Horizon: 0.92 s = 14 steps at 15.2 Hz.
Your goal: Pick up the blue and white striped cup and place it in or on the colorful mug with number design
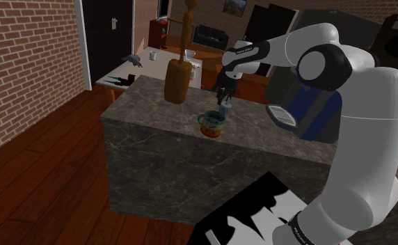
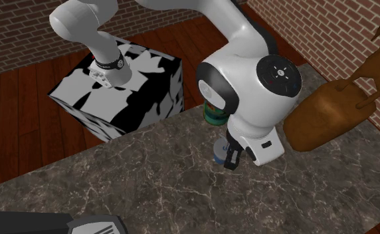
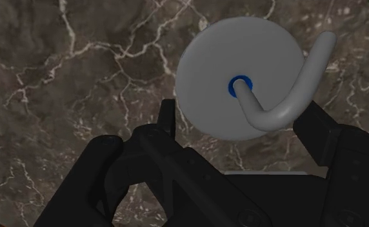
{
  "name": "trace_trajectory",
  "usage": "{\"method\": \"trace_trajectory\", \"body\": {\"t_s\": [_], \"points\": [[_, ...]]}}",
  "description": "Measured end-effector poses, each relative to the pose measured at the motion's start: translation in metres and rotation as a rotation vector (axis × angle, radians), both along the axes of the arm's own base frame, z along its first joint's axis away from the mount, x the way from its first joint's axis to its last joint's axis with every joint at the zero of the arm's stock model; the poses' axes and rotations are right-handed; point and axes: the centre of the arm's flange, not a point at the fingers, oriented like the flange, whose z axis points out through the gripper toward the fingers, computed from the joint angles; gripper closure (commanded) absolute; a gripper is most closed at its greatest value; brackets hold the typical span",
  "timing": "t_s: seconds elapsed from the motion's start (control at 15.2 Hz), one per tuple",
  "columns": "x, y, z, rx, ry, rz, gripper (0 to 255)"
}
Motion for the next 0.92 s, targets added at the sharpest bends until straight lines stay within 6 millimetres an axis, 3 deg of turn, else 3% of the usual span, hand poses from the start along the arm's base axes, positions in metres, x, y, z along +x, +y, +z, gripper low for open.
{"method": "trace_trajectory", "body": {"t_s": [0.2, 0.92], "points": [[0.000, 0.000, 0.005, 0.000, 0.002, 0.000, 255], [0.000, 0.001, 0.062, 0.000, 0.002, 0.000, 255]]}}
